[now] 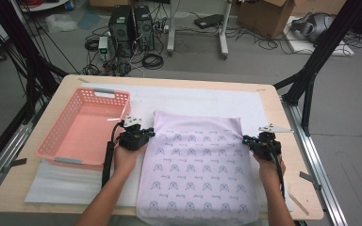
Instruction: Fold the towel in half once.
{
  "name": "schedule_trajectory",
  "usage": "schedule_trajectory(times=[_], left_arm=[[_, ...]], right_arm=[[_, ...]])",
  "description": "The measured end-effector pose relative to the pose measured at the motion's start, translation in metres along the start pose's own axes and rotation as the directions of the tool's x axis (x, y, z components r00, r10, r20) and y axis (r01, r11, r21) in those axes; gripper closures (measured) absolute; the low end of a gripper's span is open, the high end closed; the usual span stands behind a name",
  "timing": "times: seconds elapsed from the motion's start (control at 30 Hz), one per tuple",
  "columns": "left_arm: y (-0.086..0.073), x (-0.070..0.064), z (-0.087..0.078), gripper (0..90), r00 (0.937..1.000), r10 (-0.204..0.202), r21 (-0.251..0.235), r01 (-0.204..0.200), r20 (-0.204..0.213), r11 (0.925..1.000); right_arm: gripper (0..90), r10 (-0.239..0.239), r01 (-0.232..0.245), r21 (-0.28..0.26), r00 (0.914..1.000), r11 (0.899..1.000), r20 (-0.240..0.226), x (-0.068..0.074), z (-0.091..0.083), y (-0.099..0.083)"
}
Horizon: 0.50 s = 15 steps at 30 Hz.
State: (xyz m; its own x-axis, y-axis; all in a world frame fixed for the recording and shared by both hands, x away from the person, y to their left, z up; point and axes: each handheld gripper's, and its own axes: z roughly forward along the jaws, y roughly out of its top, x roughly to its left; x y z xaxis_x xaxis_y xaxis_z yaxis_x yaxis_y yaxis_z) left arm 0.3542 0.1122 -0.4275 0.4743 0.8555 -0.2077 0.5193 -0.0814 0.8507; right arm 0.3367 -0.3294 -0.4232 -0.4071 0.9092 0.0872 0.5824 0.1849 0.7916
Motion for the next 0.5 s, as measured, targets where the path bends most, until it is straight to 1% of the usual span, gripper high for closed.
schedule_trajectory(times=[0.07,0.27,0.37,0.43,0.5], left_arm=[[0.002,-0.002,-0.004,88.0,0.9999,-0.002,-0.015,0.002,0.013,0.9999],[0.008,-0.010,-0.020,88.0,0.9985,0.014,-0.052,-0.011,0.053,0.9986],[0.007,-0.015,-0.029,88.0,0.9969,0.033,-0.056,-0.029,0.071,0.9980],[0.004,-0.018,-0.037,88.0,0.9960,0.038,-0.062,-0.033,0.081,0.9975],[0.001,-0.020,-0.042,88.0,0.9952,0.041,-0.061,-0.036,0.089,0.9975]], right_arm=[[87.3,-0.003,0.003,-0.009,1.0000,1.000,-0.007,0.001,-0.003,0.000],[87.3,-0.022,0.021,-0.044,0.9995,0.999,-0.022,0.006,-0.021,-0.002],[87.3,-0.031,0.029,-0.060,0.9988,0.998,-0.038,0.009,-0.032,-0.005],[87.3,-0.034,0.030,-0.069,0.9980,0.997,-0.053,0.012,-0.041,-0.008],[87.2,-0.046,0.042,-0.072,0.9971,0.997,-0.060,0.015,-0.048,-0.012]])
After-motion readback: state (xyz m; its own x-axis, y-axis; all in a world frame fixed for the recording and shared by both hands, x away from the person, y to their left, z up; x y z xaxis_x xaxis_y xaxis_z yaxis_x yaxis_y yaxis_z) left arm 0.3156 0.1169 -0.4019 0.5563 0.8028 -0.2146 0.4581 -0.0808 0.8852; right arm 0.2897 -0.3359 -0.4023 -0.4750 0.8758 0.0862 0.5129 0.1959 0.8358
